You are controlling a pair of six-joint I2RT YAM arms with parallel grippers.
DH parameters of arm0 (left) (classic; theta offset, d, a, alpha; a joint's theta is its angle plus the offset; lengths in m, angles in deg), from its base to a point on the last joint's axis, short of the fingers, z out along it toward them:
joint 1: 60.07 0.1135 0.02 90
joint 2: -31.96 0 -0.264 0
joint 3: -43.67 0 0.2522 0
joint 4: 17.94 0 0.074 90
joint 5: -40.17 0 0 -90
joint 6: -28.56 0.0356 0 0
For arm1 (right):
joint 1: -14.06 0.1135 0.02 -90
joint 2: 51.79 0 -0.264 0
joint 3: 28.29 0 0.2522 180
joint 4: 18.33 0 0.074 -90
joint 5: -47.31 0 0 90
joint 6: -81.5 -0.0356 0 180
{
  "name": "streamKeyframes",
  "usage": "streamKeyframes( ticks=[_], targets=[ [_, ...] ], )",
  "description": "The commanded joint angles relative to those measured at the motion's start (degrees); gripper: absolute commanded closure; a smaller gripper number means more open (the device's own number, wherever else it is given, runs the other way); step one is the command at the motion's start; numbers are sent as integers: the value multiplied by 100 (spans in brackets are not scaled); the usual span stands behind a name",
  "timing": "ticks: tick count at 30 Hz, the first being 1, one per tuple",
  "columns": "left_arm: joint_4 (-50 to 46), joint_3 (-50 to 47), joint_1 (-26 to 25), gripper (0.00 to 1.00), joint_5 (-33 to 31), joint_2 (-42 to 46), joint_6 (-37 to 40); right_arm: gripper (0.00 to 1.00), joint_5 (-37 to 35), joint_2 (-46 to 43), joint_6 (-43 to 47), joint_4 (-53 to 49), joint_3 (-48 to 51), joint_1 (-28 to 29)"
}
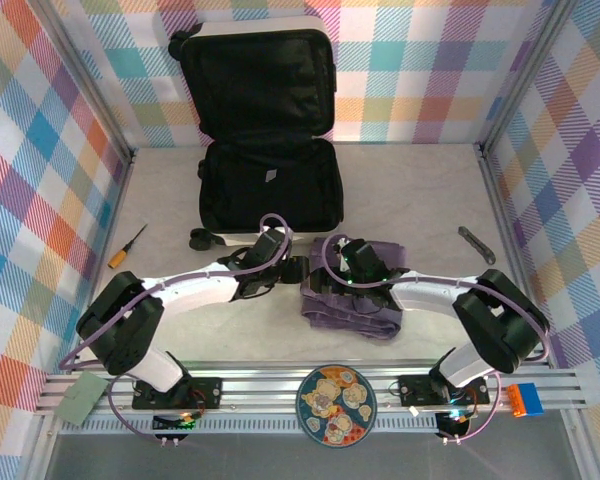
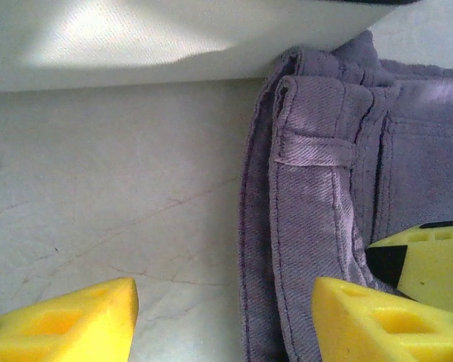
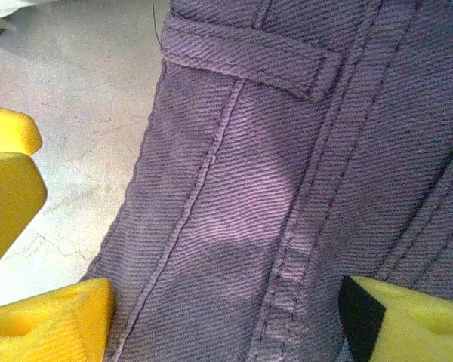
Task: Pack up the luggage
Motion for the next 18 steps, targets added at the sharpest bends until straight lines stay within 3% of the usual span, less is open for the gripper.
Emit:
streamKeyframes(
  ticks=[1,7,11,15,18],
  targets=[
    [-402,78,-60,38,250,-184,-119,19,132,-564,20,-1027,-27,108],
    [159,-189,-68,37,998,-233,-131,9,-647,-2350,57,-2541,290,-258],
    [540,-185,-75,37,1344,-372,-146,5,-669,-3288,64,-3214,673,-1010],
    [822,-146,-68,36,1559,-499,-157,3,-365,-3623,71,-3340,942,-1692],
    [888,-3,-72,36,1738,-657,-130,2,-455,-3484,-17,-3307,943,-1842]
  ],
)
